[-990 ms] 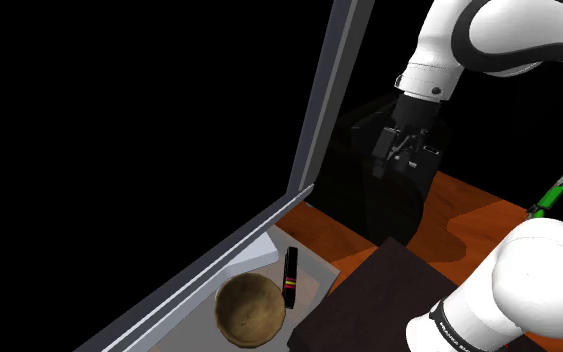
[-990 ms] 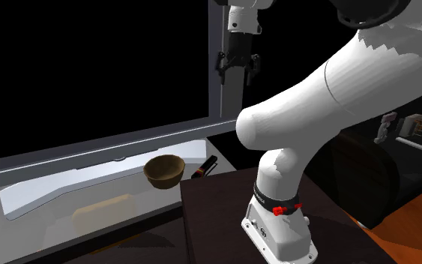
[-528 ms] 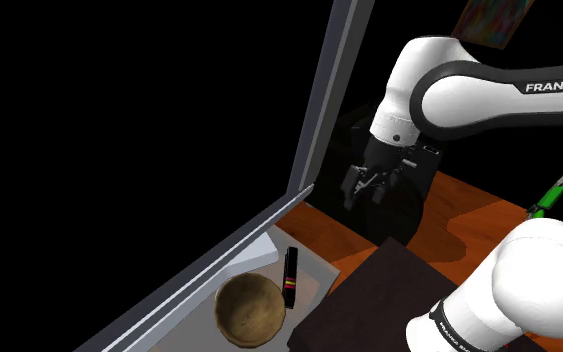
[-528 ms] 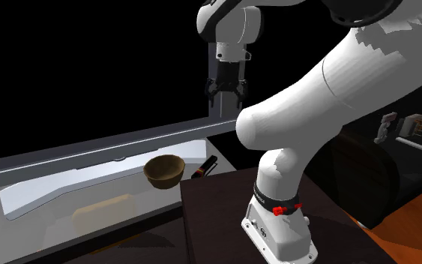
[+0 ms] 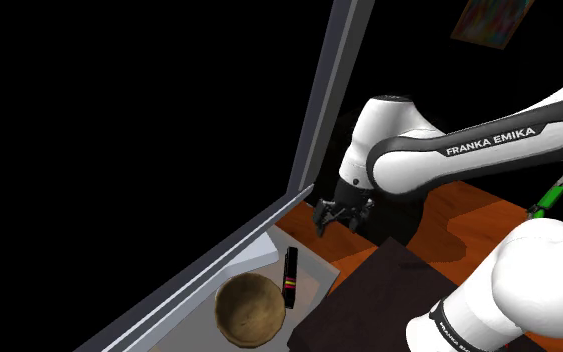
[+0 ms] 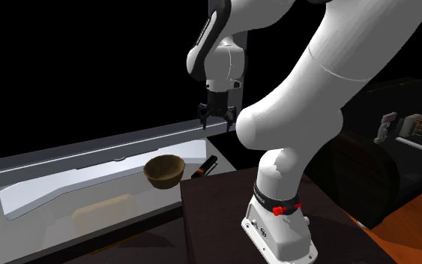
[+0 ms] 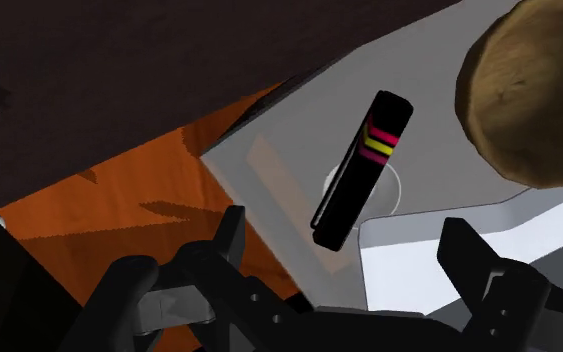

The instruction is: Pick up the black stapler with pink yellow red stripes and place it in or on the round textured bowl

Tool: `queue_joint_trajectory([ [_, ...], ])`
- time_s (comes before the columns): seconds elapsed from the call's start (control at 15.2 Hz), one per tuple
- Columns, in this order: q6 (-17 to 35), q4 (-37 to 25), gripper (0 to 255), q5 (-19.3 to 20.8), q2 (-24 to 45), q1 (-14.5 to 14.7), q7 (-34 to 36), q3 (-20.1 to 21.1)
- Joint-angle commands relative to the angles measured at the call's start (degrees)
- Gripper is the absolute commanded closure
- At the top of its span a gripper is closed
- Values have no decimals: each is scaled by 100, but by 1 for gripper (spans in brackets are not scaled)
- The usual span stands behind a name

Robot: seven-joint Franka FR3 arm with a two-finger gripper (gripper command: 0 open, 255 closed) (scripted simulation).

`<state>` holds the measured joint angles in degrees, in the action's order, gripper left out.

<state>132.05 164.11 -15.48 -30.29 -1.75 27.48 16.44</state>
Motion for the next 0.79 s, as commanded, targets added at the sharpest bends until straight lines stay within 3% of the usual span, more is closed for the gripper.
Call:
queue_joint_trajectory([
  [0.0,629,58,0,-71,493,-39,358,240],
  [0.2,1553,36,0,9,1372,-212,943,602],
  [0.4,2450,-88,0,533,2354,-549,1802,962],
  [0.46,2728,-152,0,906,2701,-697,2222,1056],
  [0.59,3206,-329,0,2114,3416,-875,3391,1001],
  [0.73,3542,-601,0,3477,4096,-535,4695,394],
])
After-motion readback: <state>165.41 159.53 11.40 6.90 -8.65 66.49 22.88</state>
